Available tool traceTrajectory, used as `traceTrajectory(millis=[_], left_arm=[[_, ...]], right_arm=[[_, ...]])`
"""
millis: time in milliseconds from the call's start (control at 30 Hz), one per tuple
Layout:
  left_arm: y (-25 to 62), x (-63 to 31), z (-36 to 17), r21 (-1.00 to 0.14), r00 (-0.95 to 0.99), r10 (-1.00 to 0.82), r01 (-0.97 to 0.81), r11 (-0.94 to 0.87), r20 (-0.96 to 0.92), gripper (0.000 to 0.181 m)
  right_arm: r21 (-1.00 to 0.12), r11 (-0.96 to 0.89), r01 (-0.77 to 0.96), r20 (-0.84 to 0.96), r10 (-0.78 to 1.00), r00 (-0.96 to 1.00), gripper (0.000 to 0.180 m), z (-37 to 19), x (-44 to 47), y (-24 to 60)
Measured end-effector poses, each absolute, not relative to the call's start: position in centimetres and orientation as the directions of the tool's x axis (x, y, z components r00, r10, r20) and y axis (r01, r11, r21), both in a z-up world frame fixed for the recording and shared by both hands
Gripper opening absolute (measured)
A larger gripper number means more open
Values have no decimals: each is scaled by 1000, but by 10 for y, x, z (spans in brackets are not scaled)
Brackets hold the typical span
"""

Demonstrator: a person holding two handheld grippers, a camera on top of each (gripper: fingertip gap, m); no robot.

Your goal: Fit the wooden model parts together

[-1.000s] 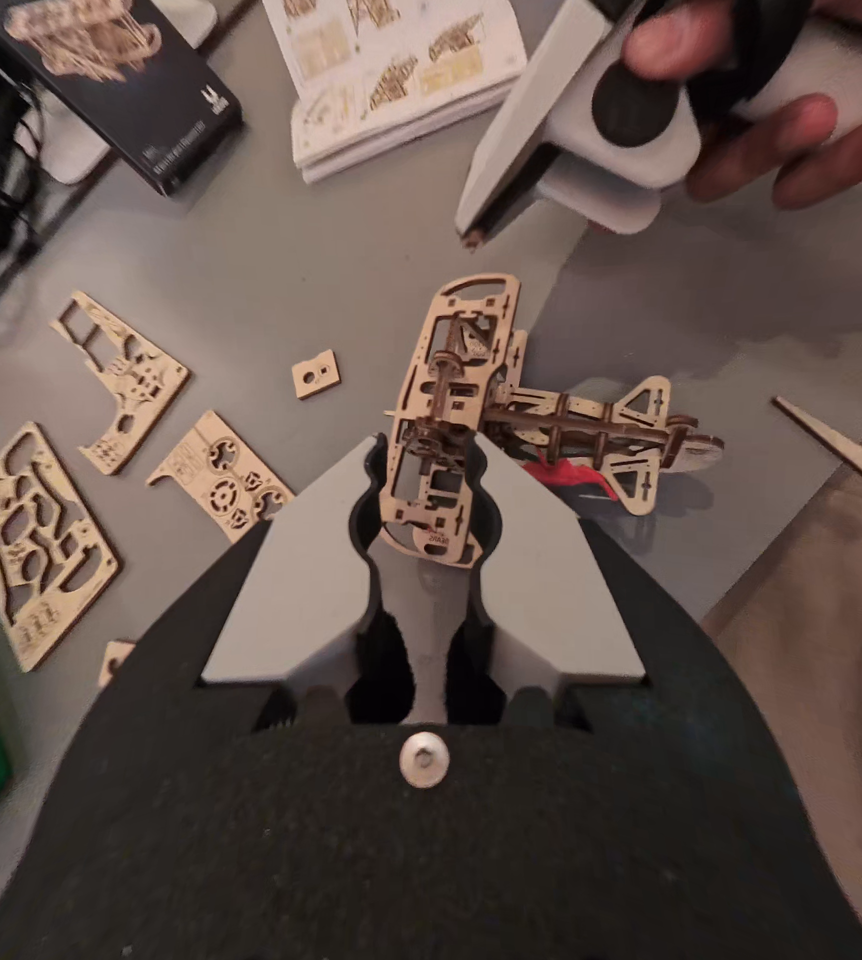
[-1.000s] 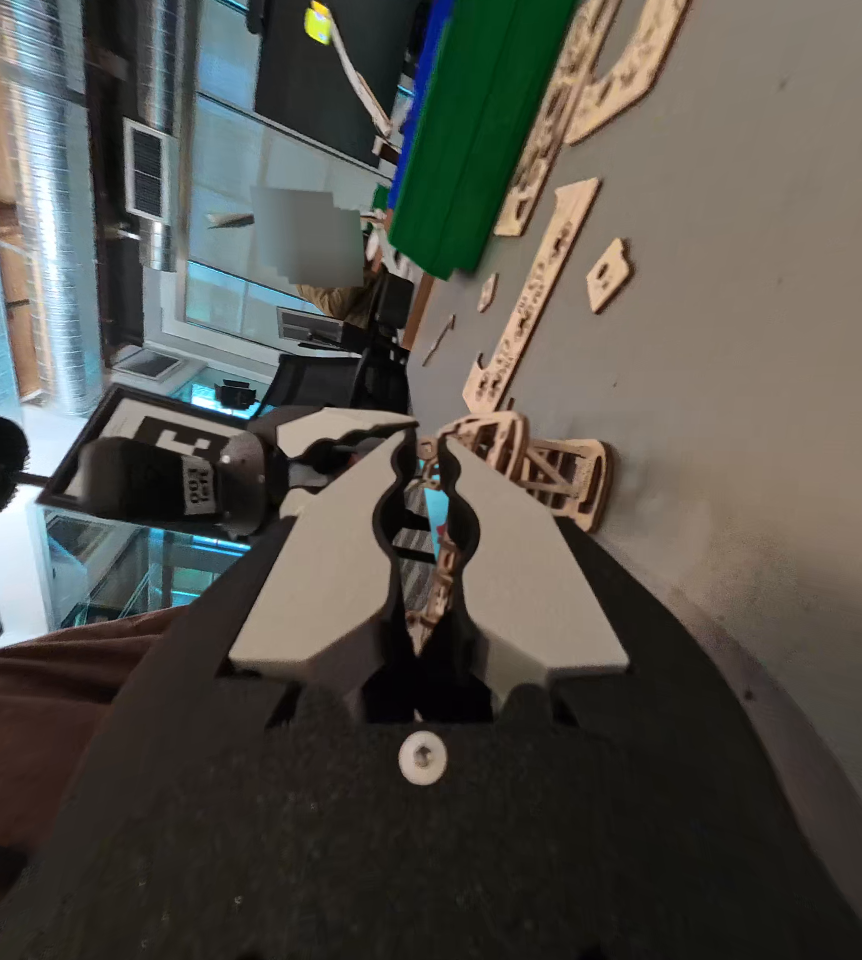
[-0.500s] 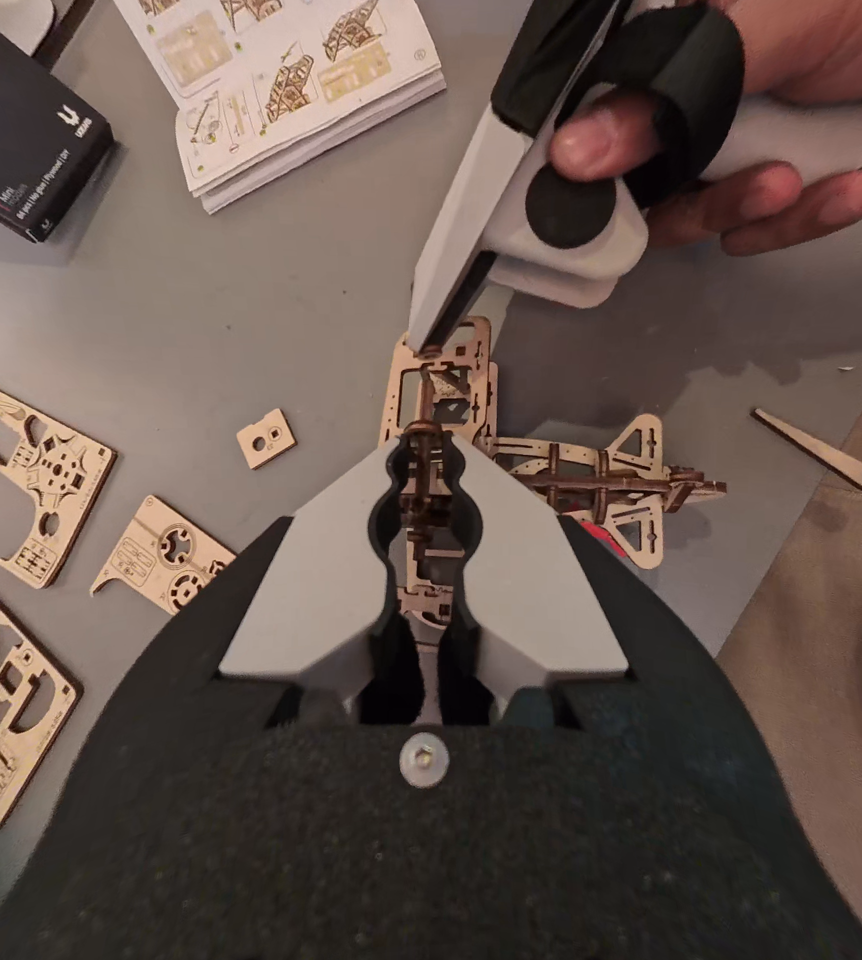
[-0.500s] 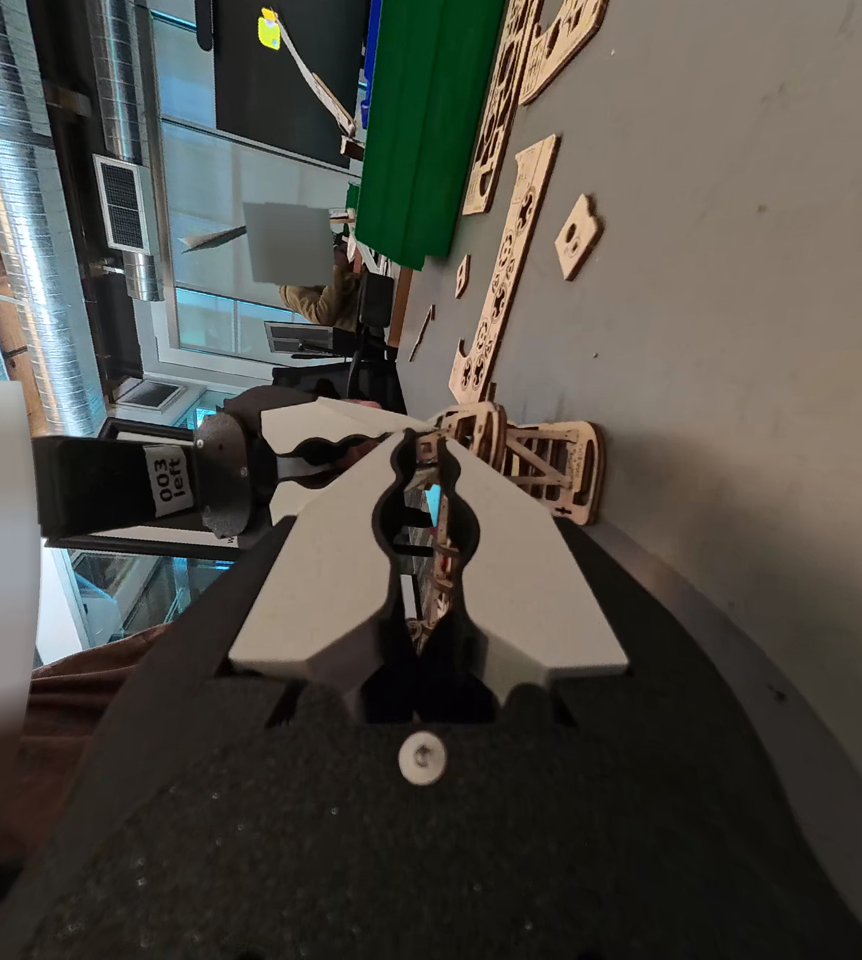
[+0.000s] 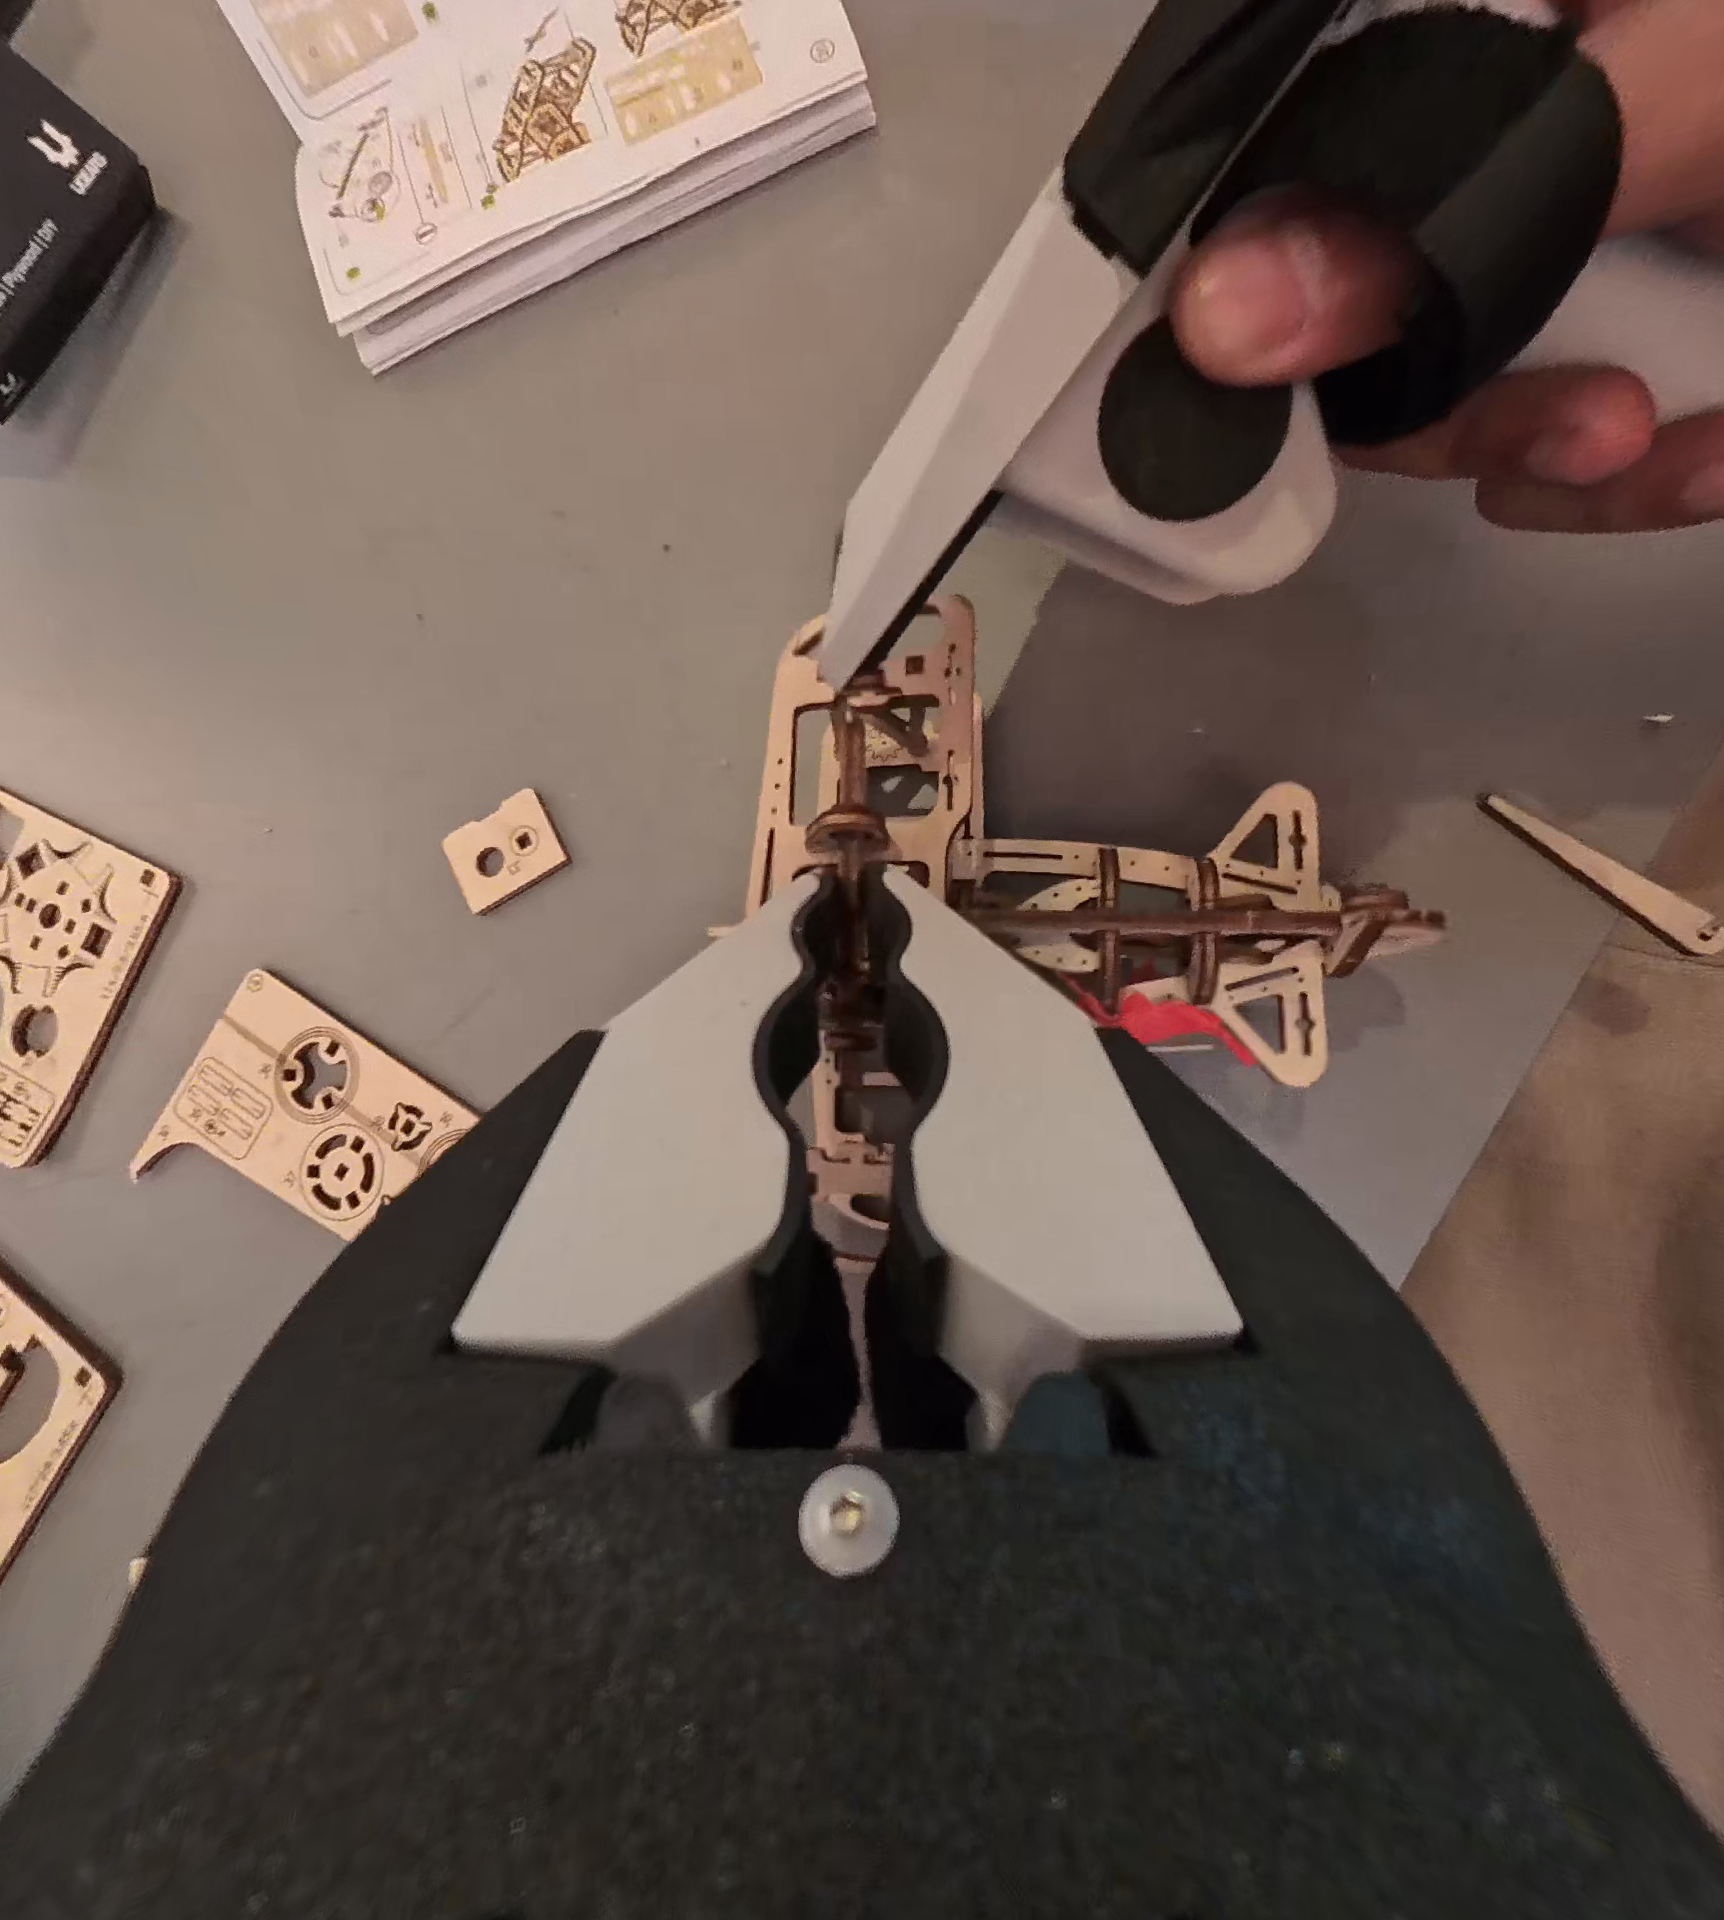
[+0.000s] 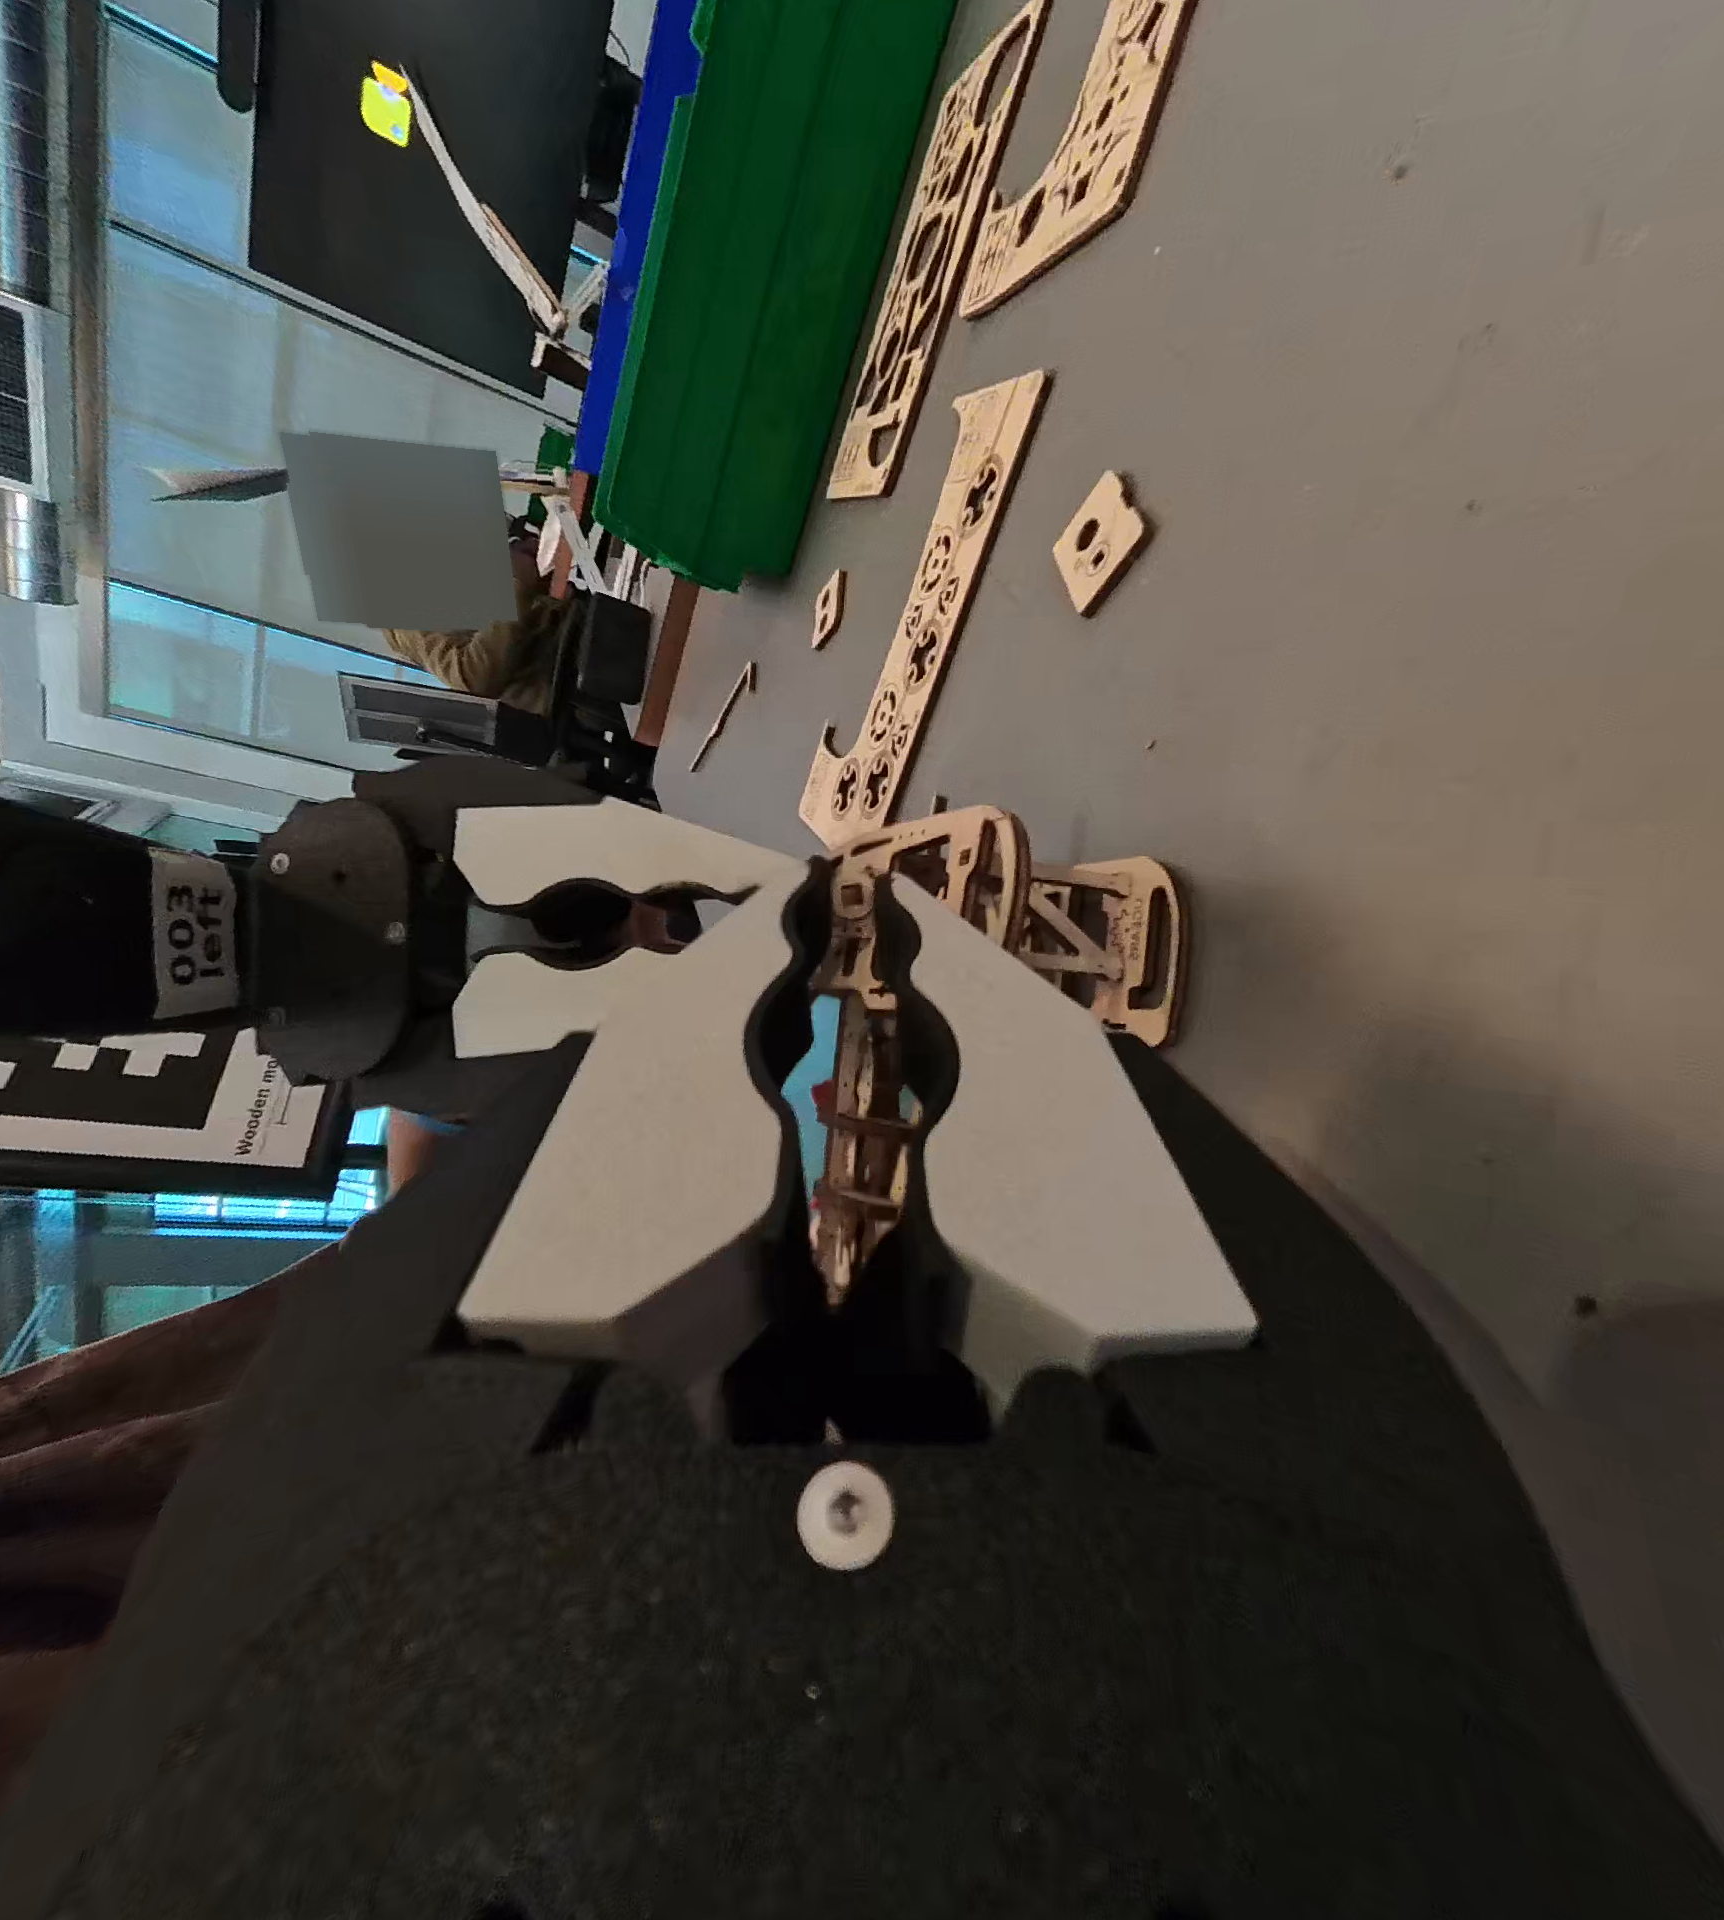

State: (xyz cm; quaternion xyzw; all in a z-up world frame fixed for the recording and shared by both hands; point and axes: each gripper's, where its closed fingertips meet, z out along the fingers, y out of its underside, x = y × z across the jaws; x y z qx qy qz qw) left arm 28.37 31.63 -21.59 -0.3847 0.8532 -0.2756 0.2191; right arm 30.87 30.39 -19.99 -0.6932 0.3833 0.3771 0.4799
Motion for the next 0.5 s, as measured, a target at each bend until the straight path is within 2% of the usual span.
traceTrajectory(millis=[333,500], left_arm=[[311,281,-213,-720,-579,-811,-525,453,-87,0],[312,282,-210,-742,-567,-819,-513,433,-86,0]], right_arm=[[-327,-251,-911,-917,-149,370,6,-202,304,305],[-248,-238,-939,-956,-100,277,6,-198,303,305]])
